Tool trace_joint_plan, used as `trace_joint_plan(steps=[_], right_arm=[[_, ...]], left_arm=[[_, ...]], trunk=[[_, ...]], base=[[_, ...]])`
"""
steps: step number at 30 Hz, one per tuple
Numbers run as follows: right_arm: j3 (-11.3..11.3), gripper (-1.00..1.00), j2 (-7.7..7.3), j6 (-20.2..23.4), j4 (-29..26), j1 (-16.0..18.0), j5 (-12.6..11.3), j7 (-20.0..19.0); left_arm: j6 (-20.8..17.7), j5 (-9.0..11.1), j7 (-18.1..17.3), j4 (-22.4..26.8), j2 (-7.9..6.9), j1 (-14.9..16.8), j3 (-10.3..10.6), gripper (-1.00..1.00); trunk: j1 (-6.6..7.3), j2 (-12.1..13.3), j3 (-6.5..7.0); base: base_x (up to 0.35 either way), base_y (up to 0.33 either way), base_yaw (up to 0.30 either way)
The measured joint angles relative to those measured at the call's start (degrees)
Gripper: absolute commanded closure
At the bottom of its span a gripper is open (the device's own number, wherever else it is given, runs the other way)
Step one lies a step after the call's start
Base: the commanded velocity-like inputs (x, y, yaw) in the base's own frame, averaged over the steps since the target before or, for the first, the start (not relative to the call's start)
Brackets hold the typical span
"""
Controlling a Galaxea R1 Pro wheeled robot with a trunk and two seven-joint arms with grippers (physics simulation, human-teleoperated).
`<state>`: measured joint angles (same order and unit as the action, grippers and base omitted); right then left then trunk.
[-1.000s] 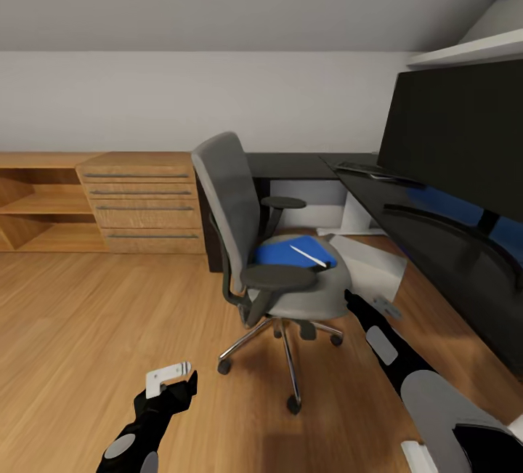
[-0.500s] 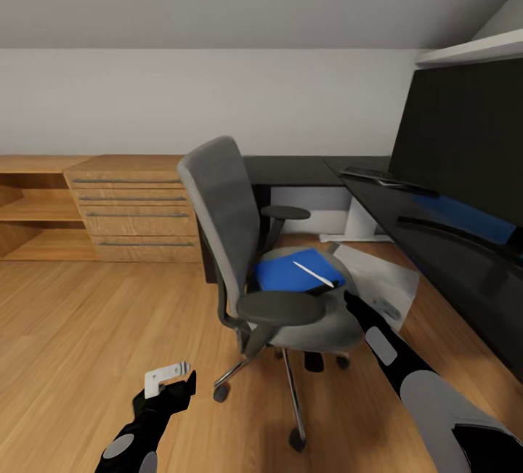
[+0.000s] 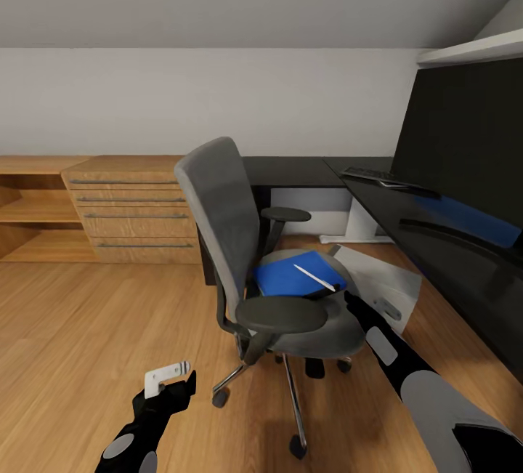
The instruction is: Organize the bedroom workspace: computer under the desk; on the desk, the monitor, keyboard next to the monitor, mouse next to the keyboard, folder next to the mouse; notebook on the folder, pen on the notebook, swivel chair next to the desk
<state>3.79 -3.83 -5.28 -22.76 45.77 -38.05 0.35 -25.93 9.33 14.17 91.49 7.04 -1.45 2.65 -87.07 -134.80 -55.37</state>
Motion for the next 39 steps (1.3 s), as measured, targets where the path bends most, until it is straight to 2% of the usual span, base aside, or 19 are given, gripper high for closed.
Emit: trace_joint_plan(steps=[9, 17, 19, 24, 32, 37, 39], right_arm=[[0.14, -1.0, -0.1, 0.0, 0.16, 0.0, -0.03, 0.05], [0.19, -1.0, -0.94, 0.28, 0.26, 0.0, -3.81, 0.29], [0.18, -1.0, -1.04, 2.04, 0.24, 0.0, -4.3, 0.33], [0.1, -1.0, -1.05, 5.08, 0.19, 0.03, -4.39, 0.2], [0.14, -1.0, -0.77, 5.58, 0.13, 0.09, -4.25, 0.21], [0.11, -1.0, -0.64, 5.59, 0.05, 0.08, -4.3, 0.21], [0.12, -1.0, -0.61, 5.59, 0.04, 0.09, -4.28, 0.21]], left_arm=[[0.0, 0.0, 0.0, 0.0, 0.0, 0.03, 0.0, -1.0], [0.0, 0.0, 0.0, 0.0, 0.0, 0.01, 0.0, -1.0], [0.0, 0.0, 0.0, 0.0, 0.0, 0.01, 0.0, -1.0], [0.0, 0.0, 0.0, 0.0, 0.0, -0.02, -0.01, -1.0], [0.01, 0.01, 0.0, 0.15, 0.0, 0.0, -0.08, -1.0], [0.0, 0.01, 0.0, 0.2, -0.02, -0.01, -0.11, -1.0], [0.0, 0.04, 0.0, 0.2, -0.01, 0.01, -0.8, -1.0]], trunk=[[0.0, 0.0, 0.0], [0.0, 0.0, 0.0], [0.0, 0.0, 0.0], [0.0, 0.0, 0.0], [0.01, -0.01, 0.01], [0.01, -0.01, 0.01], [0.01, -0.01, 0.01]], base=[[0.0, 0.0, 0.0], [0.0, 0.0, 0.0], [0.0, 0.0, 0.0], [0.0, 0.0, 0.0], [0.0, 0.0, 0.028], [0.0, 0.0, 0.214], [0.0, 0.0, 0.27]])
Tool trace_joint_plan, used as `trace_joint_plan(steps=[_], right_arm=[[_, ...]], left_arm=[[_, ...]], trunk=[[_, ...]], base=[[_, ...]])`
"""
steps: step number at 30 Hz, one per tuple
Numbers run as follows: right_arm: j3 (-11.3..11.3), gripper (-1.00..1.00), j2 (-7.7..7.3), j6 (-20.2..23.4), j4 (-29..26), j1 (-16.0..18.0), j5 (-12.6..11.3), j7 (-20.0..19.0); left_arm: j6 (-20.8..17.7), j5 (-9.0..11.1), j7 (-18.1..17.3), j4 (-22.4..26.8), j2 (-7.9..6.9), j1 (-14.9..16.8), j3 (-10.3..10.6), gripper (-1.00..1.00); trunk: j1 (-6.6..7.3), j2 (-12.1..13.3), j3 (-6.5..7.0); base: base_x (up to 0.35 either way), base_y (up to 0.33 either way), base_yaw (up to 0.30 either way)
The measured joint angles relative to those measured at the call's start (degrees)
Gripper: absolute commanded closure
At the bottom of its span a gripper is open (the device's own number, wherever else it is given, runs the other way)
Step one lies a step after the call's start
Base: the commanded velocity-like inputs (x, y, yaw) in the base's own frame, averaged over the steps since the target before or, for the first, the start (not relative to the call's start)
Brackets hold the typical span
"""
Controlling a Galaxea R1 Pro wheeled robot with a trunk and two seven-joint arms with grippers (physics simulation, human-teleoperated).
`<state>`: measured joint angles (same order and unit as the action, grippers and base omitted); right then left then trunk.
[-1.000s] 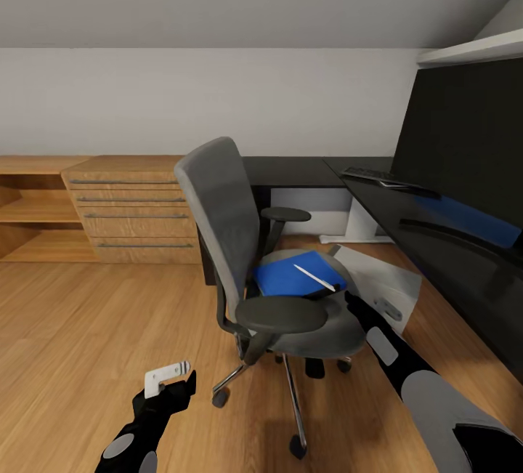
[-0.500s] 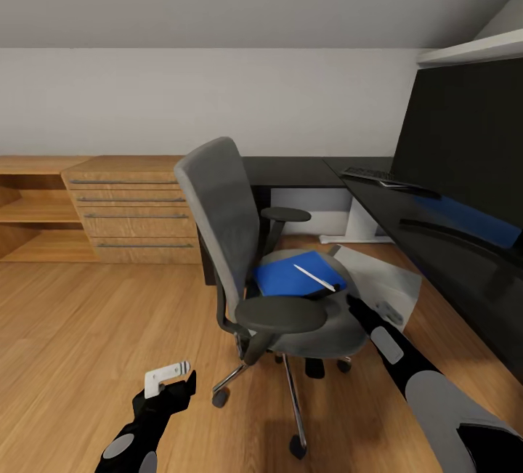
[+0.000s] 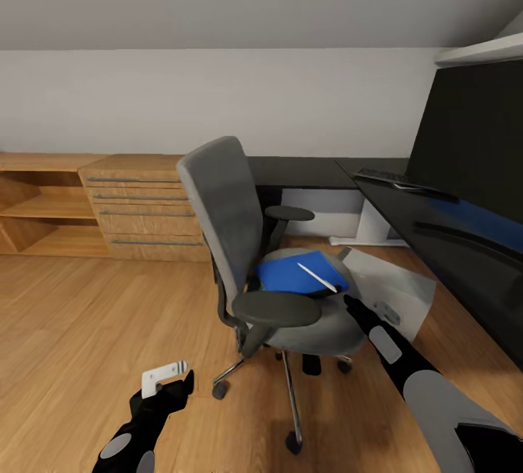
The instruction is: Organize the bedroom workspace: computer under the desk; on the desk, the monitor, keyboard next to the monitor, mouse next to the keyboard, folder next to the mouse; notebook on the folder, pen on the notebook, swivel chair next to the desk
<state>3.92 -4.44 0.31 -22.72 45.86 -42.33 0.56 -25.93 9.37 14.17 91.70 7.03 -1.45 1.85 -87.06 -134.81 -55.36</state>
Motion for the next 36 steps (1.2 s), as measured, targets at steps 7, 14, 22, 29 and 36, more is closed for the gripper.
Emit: trace_joint_plan(steps=[7, 14, 22, 29, 36], right_arm=[[0.08, -1.0, -0.2, 0.0, 0.06, 0.0, 0.21, 0.2], [0.03, -1.0, -0.12, -0.09, 0.23, -0.01, 0.21, 0.22], [0.01, -1.0, 0.1, -0.11, 0.34, -0.07, 0.06, 0.21], [0.21, -1.0, 0.09, -0.17, 0.35, -0.07, 0.2, 0.27], [0.23, -1.0, 0.09, -0.17, 0.29, -0.07, 0.2, 0.29]], left_arm=[[0.0, 0.05, 0.0, 0.0, 0.01, 0.0, -0.7, -1.0], [0.0, 0.06, 0.0, 0.0, 0.06, -0.01, -0.6, -1.0], [0.0, 0.05, 0.0, 0.01, 0.09, -0.02, -0.63, -1.0], [0.0, 0.06, 0.0, 0.01, 0.08, -0.01, -0.64, -1.0], [0.0, 0.06, 0.0, 0.01, 0.08, -0.02, -0.64, -1.0]], trunk=[[0.0, 0.0, 0.0], [0.0, 0.01, 0.0], [-0.01, 0.01, -0.02], [-0.01, 0.01, -0.02], [-0.01, 0.01, -0.02]], base=[[0.0, 0.0, 0.254], [0.0, 0.0, 0.241], [0.0, 0.0, 0.274], [0.0, 0.0, 0.275], [0.0, 0.0, 0.275]])
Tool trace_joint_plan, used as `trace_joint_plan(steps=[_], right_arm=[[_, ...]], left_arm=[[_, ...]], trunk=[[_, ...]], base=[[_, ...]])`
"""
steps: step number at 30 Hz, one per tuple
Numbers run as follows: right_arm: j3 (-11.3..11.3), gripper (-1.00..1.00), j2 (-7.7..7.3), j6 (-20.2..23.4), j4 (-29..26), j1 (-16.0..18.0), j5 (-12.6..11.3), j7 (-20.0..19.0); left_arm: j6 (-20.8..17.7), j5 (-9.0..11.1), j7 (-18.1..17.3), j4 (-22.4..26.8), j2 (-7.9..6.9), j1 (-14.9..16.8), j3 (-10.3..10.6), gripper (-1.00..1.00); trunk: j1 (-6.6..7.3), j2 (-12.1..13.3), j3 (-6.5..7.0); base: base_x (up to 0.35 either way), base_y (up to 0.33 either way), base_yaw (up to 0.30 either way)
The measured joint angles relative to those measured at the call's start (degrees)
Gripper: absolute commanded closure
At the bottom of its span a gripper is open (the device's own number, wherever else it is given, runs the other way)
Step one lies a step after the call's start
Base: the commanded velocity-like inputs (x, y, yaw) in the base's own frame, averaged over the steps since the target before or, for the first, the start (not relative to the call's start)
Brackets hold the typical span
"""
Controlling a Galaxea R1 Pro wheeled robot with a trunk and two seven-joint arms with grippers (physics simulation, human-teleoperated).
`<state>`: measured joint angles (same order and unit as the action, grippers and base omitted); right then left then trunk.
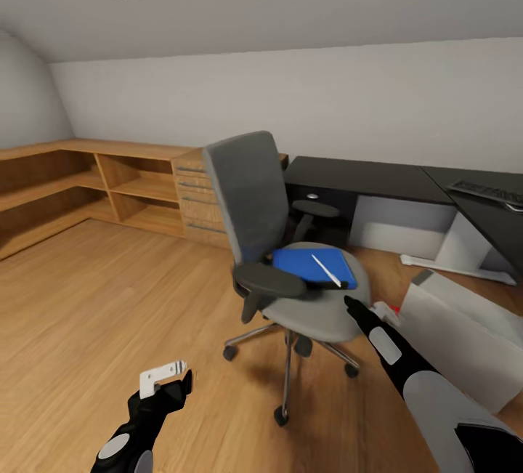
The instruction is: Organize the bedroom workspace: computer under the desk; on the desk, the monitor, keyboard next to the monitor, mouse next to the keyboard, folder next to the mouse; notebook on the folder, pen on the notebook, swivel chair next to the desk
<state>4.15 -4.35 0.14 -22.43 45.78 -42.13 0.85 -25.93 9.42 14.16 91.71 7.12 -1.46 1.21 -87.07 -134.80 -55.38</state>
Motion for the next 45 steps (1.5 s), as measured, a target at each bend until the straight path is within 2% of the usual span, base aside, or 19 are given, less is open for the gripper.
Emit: trace_joint_plan(steps=[6, 29, 45], right_arm=[[-0.44, -1.0, -0.04, -0.01, -0.1, 0.0, -0.47, -0.28], [0.06, -1.0, -0.53, 0.03, -0.48, 0.0, -0.42, -0.21], [0.24, -1.0, -0.67, 0.01, -0.48, -0.08, -0.42, -0.28]], left_arm=[[0.0, 0.0, 0.0, -0.09, -0.01, 0.03, 0.03, -1.0], [-0.01, -0.01, 0.0, -0.12, -0.03, 0.02, 0.07, -1.0], [0.0, -0.01, 0.0, -0.12, -0.07, 0.05, 0.04, -1.0]], trunk=[[0.0, 0.0, 0.01], [0.0, 0.0, 0.01], [0.0, 0.0, 0.01]], base=[[0.0, 0.0, 0.156], [0.0, 0.0, 0.0], [0.0, 0.0, -0.224]])
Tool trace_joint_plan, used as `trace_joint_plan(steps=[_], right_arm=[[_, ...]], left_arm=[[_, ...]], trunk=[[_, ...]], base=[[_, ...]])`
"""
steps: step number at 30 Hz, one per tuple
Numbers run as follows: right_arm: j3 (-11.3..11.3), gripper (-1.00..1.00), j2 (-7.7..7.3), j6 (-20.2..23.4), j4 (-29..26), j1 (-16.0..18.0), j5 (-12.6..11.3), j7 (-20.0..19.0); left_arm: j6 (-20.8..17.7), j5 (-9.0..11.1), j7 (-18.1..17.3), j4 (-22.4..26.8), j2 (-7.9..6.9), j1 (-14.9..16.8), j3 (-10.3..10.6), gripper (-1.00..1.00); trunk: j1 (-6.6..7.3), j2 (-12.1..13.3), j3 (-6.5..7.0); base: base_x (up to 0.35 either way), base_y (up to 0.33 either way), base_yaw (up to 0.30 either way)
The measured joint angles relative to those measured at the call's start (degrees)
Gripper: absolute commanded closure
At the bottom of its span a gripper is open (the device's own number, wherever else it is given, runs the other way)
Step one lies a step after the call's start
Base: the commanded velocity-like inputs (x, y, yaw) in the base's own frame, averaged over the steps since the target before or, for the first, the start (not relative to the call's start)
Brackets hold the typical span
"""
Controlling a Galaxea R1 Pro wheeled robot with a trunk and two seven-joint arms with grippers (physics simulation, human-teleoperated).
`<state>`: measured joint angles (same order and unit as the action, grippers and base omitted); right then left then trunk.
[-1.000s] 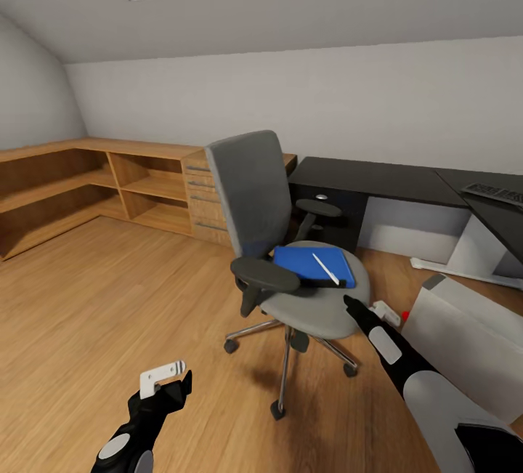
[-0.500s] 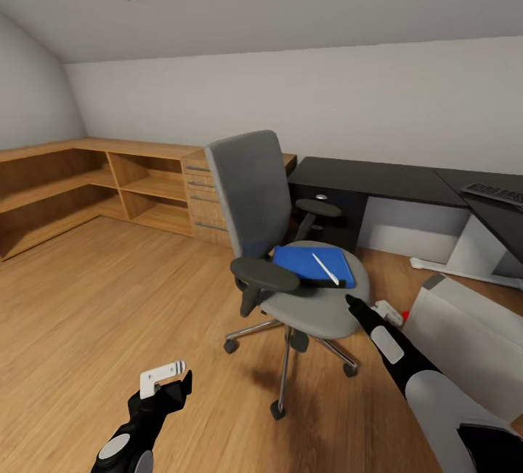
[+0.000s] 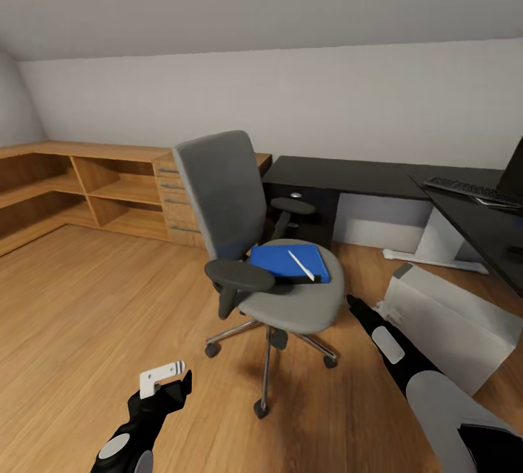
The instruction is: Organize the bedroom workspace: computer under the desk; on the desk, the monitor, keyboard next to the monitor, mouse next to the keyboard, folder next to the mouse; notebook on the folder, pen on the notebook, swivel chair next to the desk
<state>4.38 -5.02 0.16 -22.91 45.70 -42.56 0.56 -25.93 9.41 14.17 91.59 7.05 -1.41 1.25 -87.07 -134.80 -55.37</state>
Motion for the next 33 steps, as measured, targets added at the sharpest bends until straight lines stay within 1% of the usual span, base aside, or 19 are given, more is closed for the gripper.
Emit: trace_joint_plan(steps=[5, 8, 16, 20, 27, 33], right_arm=[[0.02, -1.0, -0.02, 0.0, 0.0, -0.02, 0.0, -0.01], [0.02, -1.0, 0.0, -0.04, 0.01, 0.02, 0.06, -0.01], [0.0, -1.0, -0.02, -0.06, 0.02, -0.01, 0.09, -0.01], [0.02, -1.0, -0.04, 0.02, 0.0, 0.0, 0.06, 0.12], [0.02, -1.0, 0.01, 0.08, -0.06, -0.01, 0.02, 0.08], [0.02, -1.0, -0.03, 0.03, -0.07, -0.01, 0.08, 0.07]], left_arm=[[0.0, 0.0, 0.0, -0.02, -0.01, 0.0, -0.12, -1.0], [0.0, -0.01, 0.0, 0.04, -0.01, 0.0, -0.17, -1.0], [0.0, 0.0, 0.0, 0.08, -0.01, -0.02, -0.35, -1.0], [0.02, 0.0, 0.14, 0.08, -0.04, -0.02, -1.21, -1.0], [0.09, 0.01, 0.09, 0.08, -0.04, -0.02, -1.33, -1.0], [0.03, 0.01, 0.08, 0.08, -0.04, -0.03, -1.33, -1.0]], trunk=[[0.0, 0.0, 0.0], [0.0, 0.0, 0.0], [0.0, 0.0, 0.0], [0.0, 0.0, 0.0], [0.03, 0.0, 0.0], [0.0, 0.0, 0.0]], base=[[0.0, 0.0, -0.258], [0.0, 0.0, -0.093], [0.0, 0.0, -0.009], [0.0, 0.0, -0.001], [0.235, 0.0, 0.0], [0.072, 0.0, 0.0]])
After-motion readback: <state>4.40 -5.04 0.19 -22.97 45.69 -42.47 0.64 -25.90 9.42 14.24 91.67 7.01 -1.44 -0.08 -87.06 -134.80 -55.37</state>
